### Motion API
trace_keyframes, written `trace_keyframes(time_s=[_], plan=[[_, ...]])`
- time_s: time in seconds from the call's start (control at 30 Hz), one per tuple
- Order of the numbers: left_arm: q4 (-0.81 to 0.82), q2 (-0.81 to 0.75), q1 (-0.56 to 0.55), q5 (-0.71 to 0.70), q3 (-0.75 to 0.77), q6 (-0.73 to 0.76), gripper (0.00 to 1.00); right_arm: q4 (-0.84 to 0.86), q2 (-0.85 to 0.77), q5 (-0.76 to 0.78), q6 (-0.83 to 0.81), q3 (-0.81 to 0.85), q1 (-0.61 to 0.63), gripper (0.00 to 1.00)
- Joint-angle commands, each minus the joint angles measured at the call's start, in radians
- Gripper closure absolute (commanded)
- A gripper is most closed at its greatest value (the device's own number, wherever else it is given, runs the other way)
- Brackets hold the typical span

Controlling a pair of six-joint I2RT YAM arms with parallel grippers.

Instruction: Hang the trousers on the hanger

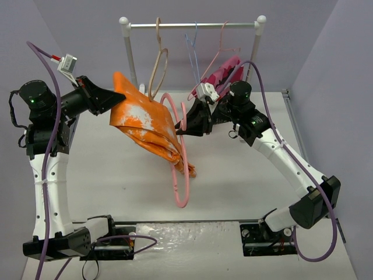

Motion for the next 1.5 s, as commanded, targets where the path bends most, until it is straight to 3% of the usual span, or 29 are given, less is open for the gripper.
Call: trace_keyframes(time_s=[0.0,0.27,0.5,0.67,0.77,0.97,1.07,1.23,1.37,1.47], plan=[[0.204,0.003,-0.005,0.008,0.099,-0.068,1.00,0.085,0.001,-0.064,-0.013,-0.001,0.011,1.00],[0.182,-0.011,-0.013,0.022,0.079,-0.048,1.00,0.084,-0.001,-0.056,-0.012,0.015,-0.002,1.00],[-0.056,-0.074,-0.006,-0.038,-0.045,0.159,1.00,0.082,-0.031,-0.080,0.014,0.046,-0.072,1.00],[-0.281,-0.110,0.008,-0.163,-0.133,0.377,1.00,0.083,-0.057,-0.095,0.030,0.077,-0.119,1.00],[-0.302,-0.138,0.010,-0.238,-0.262,0.430,1.00,0.083,-0.058,-0.107,0.047,0.110,-0.137,1.00],[-0.222,-0.141,0.010,-0.301,-0.526,0.406,1.00,0.086,-0.051,-0.110,0.085,0.206,-0.142,1.00],[-0.104,-0.123,0.010,-0.329,-0.636,0.350,1.00,0.123,-0.033,-0.114,0.151,0.271,-0.141,1.00],[0.134,-0.097,-0.037,-0.335,-0.775,0.188,1.00,0.438,-0.017,-0.114,0.430,0.285,-0.139,1.00],[0.335,-0.098,-0.206,-0.412,-0.831,0.095,0.84,0.460,0.009,-0.096,0.477,0.343,-0.128,1.00],[0.438,-0.086,-0.303,-0.472,-0.860,0.052,0.57,0.460,0.015,-0.079,0.471,0.366,-0.122,1.00]])
